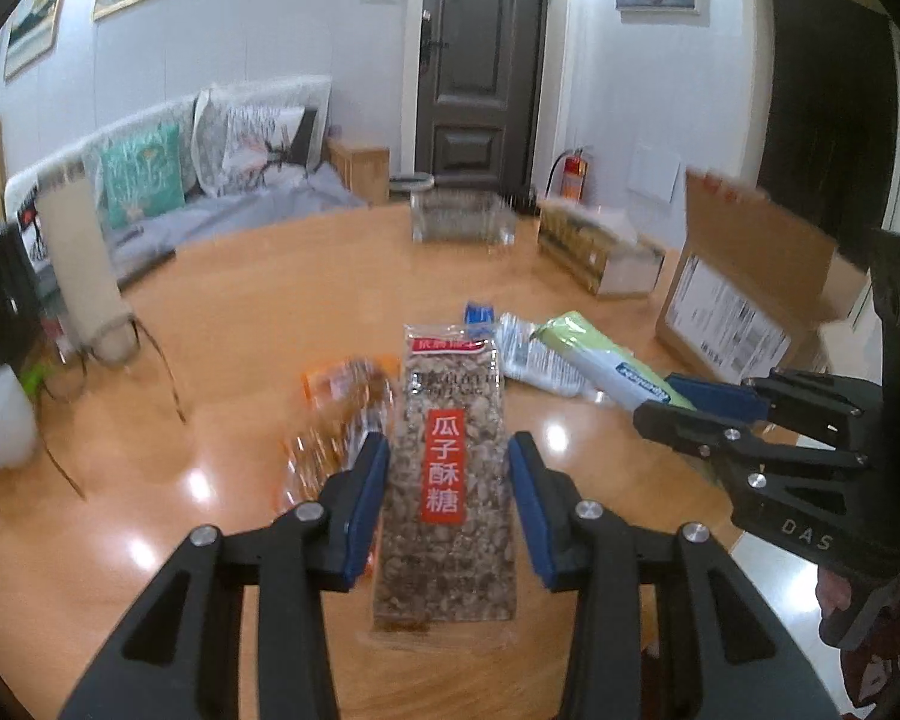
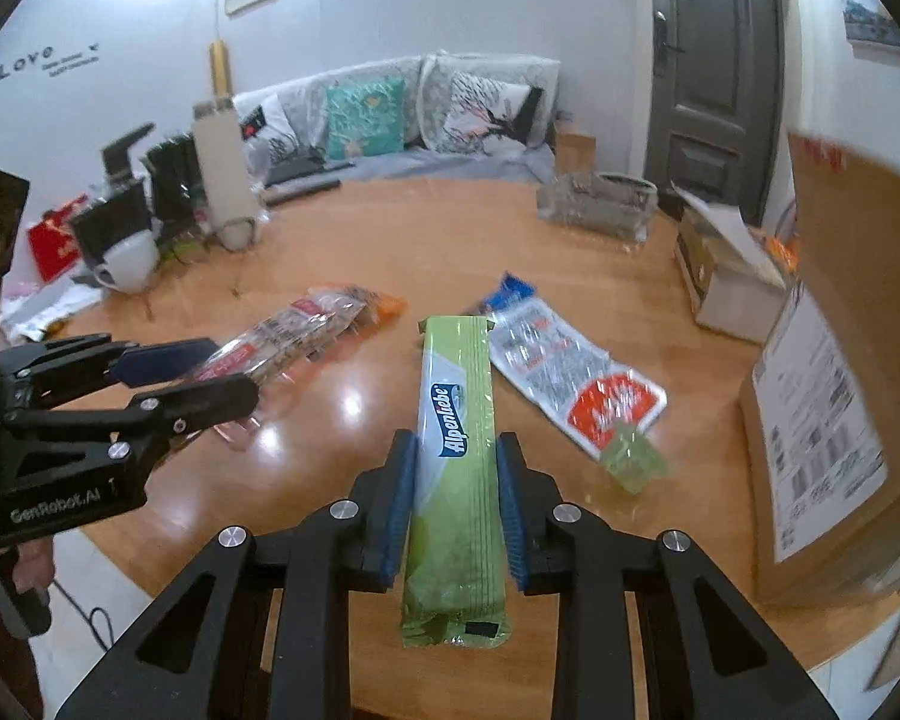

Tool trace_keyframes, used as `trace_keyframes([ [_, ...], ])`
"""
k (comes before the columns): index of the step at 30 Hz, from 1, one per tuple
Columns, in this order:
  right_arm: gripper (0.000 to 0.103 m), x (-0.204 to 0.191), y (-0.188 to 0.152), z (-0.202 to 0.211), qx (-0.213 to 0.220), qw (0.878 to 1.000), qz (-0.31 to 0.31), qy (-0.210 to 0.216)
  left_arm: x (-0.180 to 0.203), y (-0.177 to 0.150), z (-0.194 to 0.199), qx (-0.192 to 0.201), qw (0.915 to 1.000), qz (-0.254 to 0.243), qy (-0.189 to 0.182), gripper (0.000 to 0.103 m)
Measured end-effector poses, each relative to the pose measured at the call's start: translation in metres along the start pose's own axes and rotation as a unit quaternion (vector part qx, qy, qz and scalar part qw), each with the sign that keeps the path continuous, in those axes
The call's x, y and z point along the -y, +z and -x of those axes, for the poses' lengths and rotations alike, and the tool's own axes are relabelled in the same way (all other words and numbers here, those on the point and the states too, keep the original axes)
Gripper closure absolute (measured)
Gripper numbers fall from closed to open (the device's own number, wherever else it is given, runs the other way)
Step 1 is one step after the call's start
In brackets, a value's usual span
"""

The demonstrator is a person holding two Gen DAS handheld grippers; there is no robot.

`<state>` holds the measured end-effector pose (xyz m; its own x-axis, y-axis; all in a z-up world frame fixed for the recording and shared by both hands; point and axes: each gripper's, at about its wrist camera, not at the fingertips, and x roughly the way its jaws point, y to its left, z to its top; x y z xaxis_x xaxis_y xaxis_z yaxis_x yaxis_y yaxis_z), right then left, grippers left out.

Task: Organize snacks
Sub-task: 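Carry both packs to the cardboard box and release them inside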

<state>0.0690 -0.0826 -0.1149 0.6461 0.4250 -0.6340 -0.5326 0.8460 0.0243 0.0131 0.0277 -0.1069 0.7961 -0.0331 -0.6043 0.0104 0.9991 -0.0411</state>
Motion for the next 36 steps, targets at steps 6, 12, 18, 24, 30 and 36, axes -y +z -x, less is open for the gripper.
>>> trace_keyframes([
  [6, 0.081, 0.004, 0.041, 0.051, 0.055, 0.998, 0.010, 0.021, 0.011, 0.054, 0.043, 0.054, 0.9981, -0.029, 0.001, 0.065],
  [12, 0.081, 0.033, 0.074, 0.104, 0.105, 0.994, 0.000, 0.020, 0.046, 0.111, 0.076, 0.102, 0.9916, -0.077, -0.018, 0.065],
  [18, 0.081, 0.092, 0.088, 0.146, 0.127, 0.991, -0.034, -0.029, 0.103, 0.156, 0.084, 0.131, 0.9818, -0.121, -0.065, 0.065],
  [24, 0.081, 0.159, 0.076, 0.159, 0.119, 0.986, -0.080, -0.087, 0.167, 0.188, 0.056, 0.112, 0.9720, -0.130, -0.161, 0.065],
  [30, 0.081, 0.212, 0.049, 0.141, 0.086, 0.983, -0.123, -0.106, 0.224, 0.195, 0.006, 0.065, 0.9688, -0.148, -0.188, 0.065],
  [36, 0.081, 0.243, 0.029, 0.124, 0.065, 0.981, -0.147, -0.108, 0.264, 0.187, -0.041, 0.017, 0.9689, -0.167, -0.182, 0.065],
])
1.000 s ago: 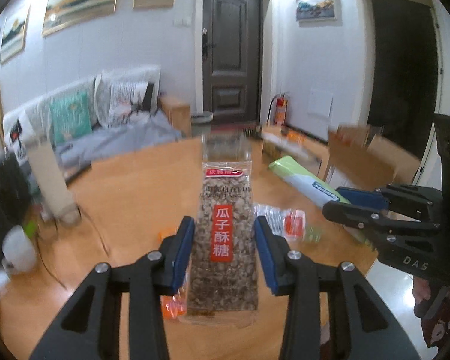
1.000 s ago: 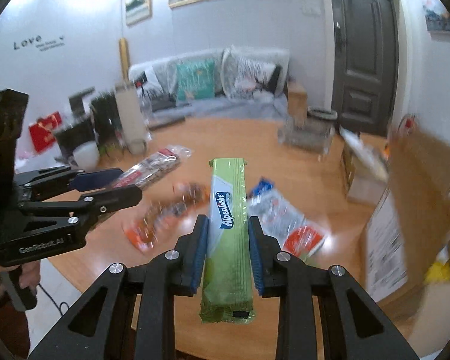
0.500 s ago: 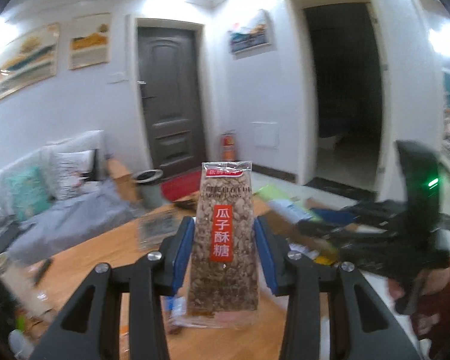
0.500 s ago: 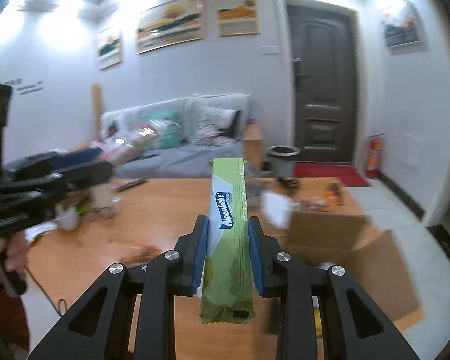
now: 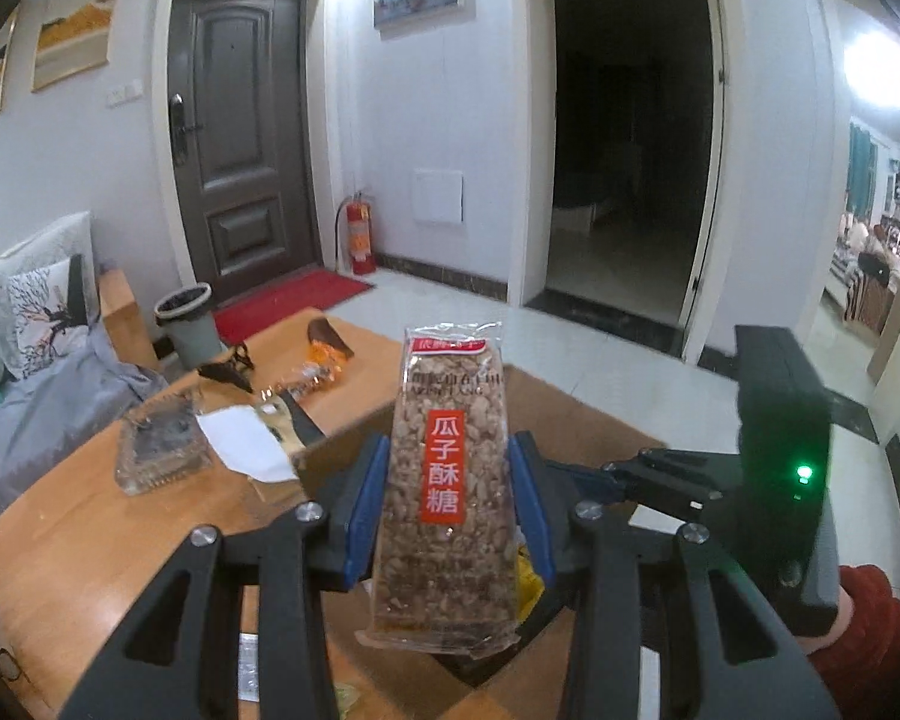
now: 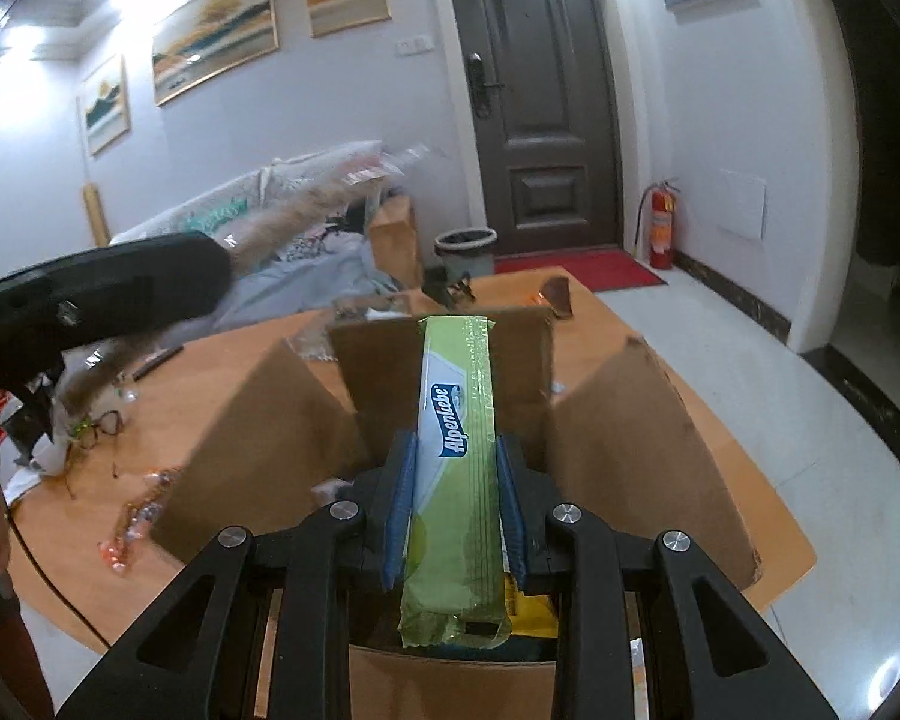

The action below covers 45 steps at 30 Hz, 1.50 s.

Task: Organize snacks
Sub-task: 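Carry both packs to the cardboard box and release them inside, then move both open grippers back over the remaining snacks on the table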

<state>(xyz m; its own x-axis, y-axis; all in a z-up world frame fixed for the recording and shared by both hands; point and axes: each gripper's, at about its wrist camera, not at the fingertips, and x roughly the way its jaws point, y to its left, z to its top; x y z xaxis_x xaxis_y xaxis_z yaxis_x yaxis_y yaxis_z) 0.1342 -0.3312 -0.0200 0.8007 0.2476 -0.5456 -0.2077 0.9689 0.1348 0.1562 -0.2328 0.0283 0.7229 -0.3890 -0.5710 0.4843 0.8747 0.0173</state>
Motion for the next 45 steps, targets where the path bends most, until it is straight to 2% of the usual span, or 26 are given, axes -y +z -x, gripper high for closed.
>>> trace_keyframes([
  [8, 0.081, 0.014, -0.010, -0.026, -0.028, 1.000, -0.006, -0.002, 0.012, -0.001, -0.050, -0.063, 0.9978, -0.020, 0.004, 0.065],
  [16, 0.078, 0.014, -0.012, -0.031, -0.036, 0.999, 0.002, -0.006, 0.008, -0.007, -0.074, -0.124, 0.9922, -0.008, -0.008, 0.064],
  [18, 0.068, 0.013, -0.013, -0.028, -0.034, 0.999, 0.001, -0.008, 0.007, -0.010, -0.075, -0.128, 0.9916, -0.005, -0.012, 0.063],
  [20, 0.065, 0.011, -0.013, -0.025, -0.032, 0.999, 0.002, -0.016, 0.005, -0.012, -0.076, -0.134, 0.9909, -0.006, -0.014, 0.059],
  [25, 0.063, 0.007, -0.014, -0.017, -0.027, 0.999, 0.006, -0.021, -0.001, -0.014, -0.069, -0.127, 0.9917, -0.001, -0.015, 0.055],
  [27, 0.062, 0.003, -0.015, -0.013, -0.027, 1.000, 0.003, -0.014, -0.003, -0.014, -0.065, -0.121, 0.9926, 0.000, -0.012, 0.045],
  [29, 0.060, 0.001, -0.014, -0.012, -0.028, 1.000, 0.002, -0.009, -0.007, -0.014, -0.061, -0.113, 0.9936, 0.002, -0.008, 0.041],
  [39, 0.058, -0.009, -0.011, -0.006, -0.033, 0.999, 0.007, -0.005, -0.019, -0.013, -0.020, -0.083, 0.9965, 0.011, 0.000, 0.037],
  [45, 0.058, -0.037, -0.001, 0.007, -0.026, 0.999, 0.029, 0.013, -0.040, -0.018, 0.031, -0.055, 0.9979, 0.023, 0.027, 0.035],
])
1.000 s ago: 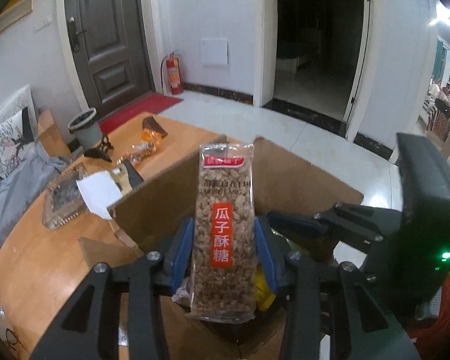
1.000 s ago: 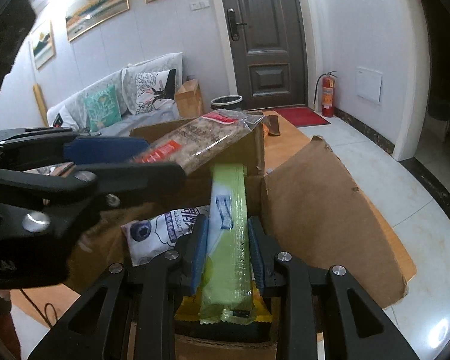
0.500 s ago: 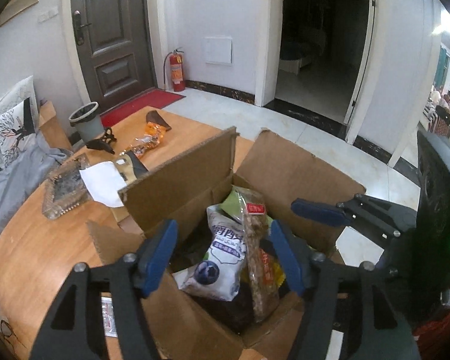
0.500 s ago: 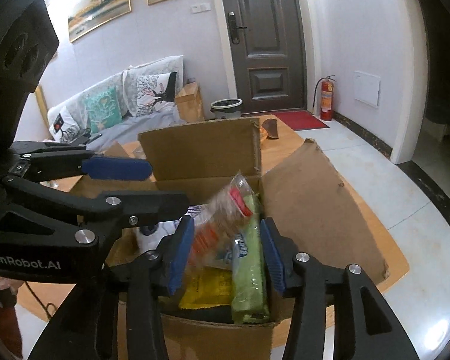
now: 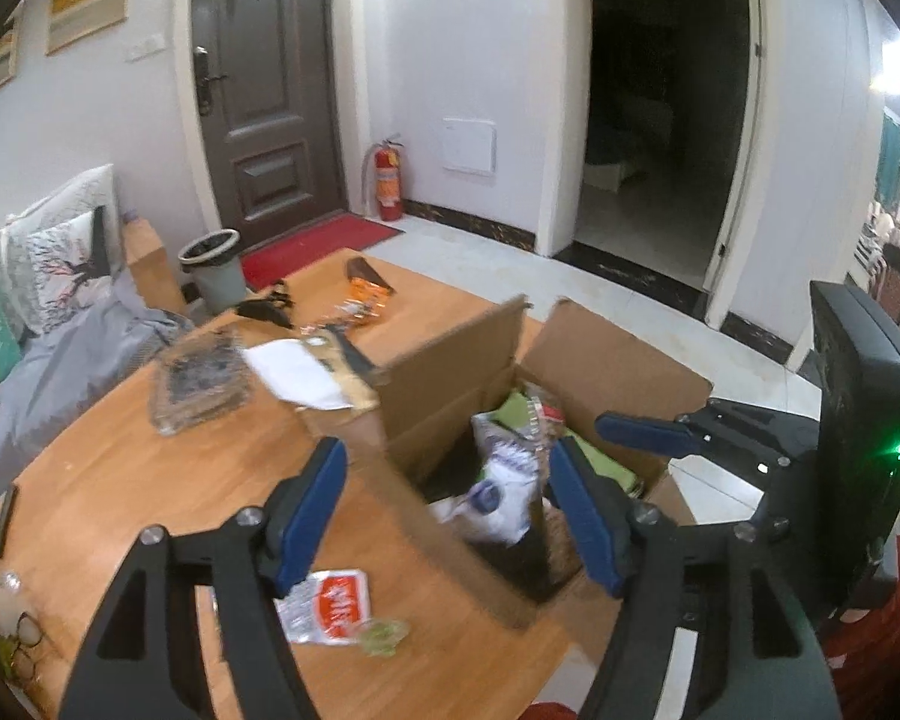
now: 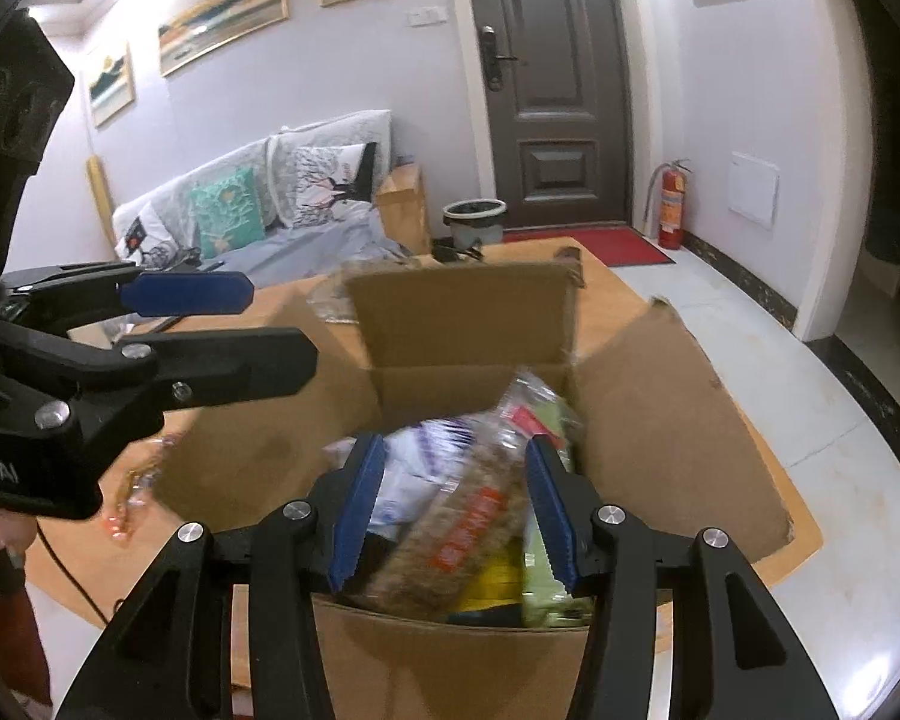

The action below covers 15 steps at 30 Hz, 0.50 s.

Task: Organize snacks
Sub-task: 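Move both open grippers back over the remaining snacks on the table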

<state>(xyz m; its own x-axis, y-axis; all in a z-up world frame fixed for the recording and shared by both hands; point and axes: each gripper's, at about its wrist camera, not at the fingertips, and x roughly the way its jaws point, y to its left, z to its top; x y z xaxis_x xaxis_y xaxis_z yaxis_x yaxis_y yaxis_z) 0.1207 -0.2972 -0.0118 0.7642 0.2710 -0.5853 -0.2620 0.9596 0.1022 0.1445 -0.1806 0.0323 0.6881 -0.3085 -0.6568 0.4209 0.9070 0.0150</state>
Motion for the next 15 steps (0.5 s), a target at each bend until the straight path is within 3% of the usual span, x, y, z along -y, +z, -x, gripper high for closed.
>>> trace_keyframes([
  [9, 0.057, -0.088, 0.011, 0.028, 0.028, 0.995, 0.061, 0.079, -0.065, -0.049, 0.078, 0.029, 0.9954, 0.037, 0.084, 0.034],
  [15, 0.057, -0.149, 0.002, 0.018, 0.008, 0.985, 0.088, 0.150, -0.105, -0.105, 0.103, 0.024, 0.9868, 0.068, 0.145, 0.033],
])
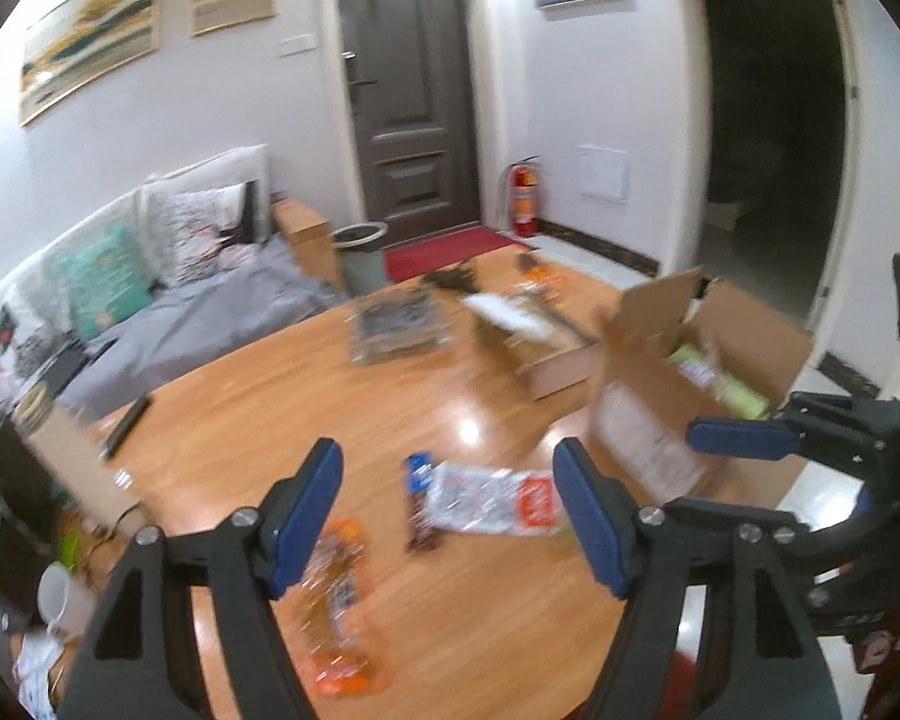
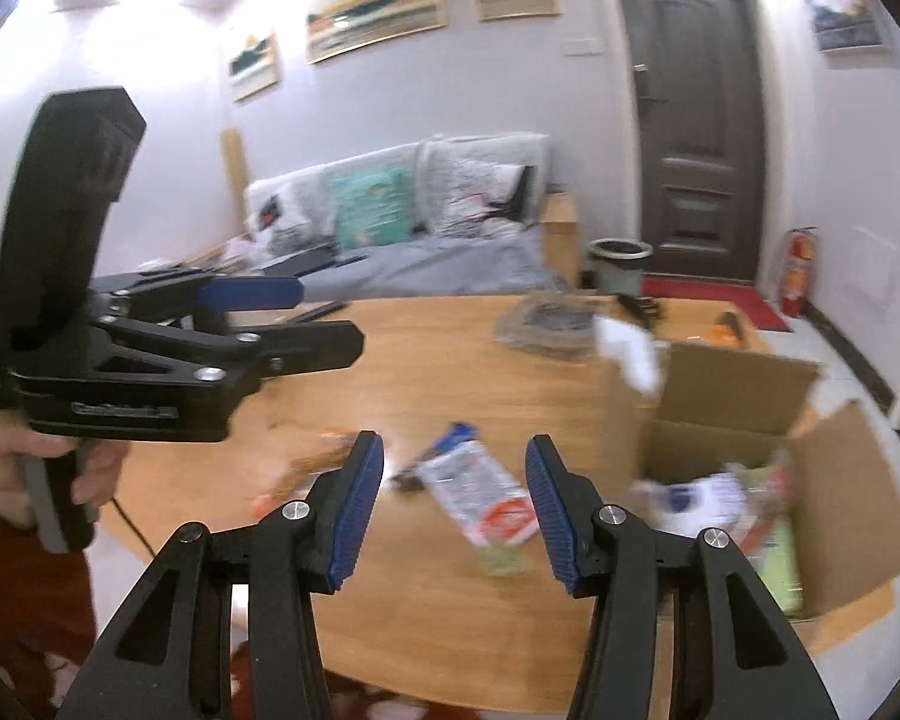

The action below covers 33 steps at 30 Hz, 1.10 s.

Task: Organize snacks
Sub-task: 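Move both open grippers back over the remaining snacks on the table, then grasp the orange spicy-strip bag with the left gripper while the right grasps the green jelly cup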

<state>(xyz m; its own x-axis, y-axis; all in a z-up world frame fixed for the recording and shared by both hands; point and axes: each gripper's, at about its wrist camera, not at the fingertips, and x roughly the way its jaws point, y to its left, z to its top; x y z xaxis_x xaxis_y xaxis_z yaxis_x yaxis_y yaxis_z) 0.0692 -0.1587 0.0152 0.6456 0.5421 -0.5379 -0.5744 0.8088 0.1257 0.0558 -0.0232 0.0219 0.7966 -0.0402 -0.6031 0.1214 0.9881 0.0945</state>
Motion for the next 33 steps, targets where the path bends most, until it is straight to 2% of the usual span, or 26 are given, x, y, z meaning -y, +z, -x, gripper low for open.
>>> trace_keyframes([
  [2, 0.057, -0.014, -0.005, -0.014, -0.013, 1.000, 0.001, 0.017, -0.016, -0.021, -0.003, -0.010, 0.9997, 0.011, 0.017, 0.033],
  [7, 0.057, -0.031, -0.026, -0.050, -0.047, 0.998, -0.005, 0.029, -0.045, -0.068, -0.026, -0.047, 0.9974, 0.045, 0.031, 0.034],
  [11, 0.057, -0.027, -0.054, -0.075, -0.064, 0.998, -0.017, -0.020, -0.064, -0.107, -0.057, -0.082, 0.9927, 0.079, 0.039, 0.034],
  [17, 0.057, -0.002, -0.090, -0.102, -0.084, 0.992, -0.052, -0.085, -0.077, -0.145, -0.097, -0.114, 0.9861, 0.115, 0.037, 0.034],
  [23, 0.057, 0.025, -0.114, -0.119, -0.082, 0.983, -0.102, -0.128, -0.088, -0.163, -0.128, -0.125, 0.9817, 0.137, 0.045, 0.034],
  [27, 0.057, 0.033, -0.120, -0.128, -0.086, 0.980, -0.107, -0.143, -0.091, -0.163, -0.140, -0.123, 0.9815, 0.137, 0.053, 0.034],
  [32, 0.057, 0.039, -0.120, -0.139, -0.080, 0.981, -0.107, -0.141, -0.089, -0.160, -0.145, -0.125, 0.9820, 0.131, 0.053, 0.033],
  [33, 0.057, 0.039, -0.119, -0.140, -0.078, 0.981, -0.107, -0.141, -0.089, -0.160, -0.145, -0.126, 0.9822, 0.130, 0.050, 0.030],
])
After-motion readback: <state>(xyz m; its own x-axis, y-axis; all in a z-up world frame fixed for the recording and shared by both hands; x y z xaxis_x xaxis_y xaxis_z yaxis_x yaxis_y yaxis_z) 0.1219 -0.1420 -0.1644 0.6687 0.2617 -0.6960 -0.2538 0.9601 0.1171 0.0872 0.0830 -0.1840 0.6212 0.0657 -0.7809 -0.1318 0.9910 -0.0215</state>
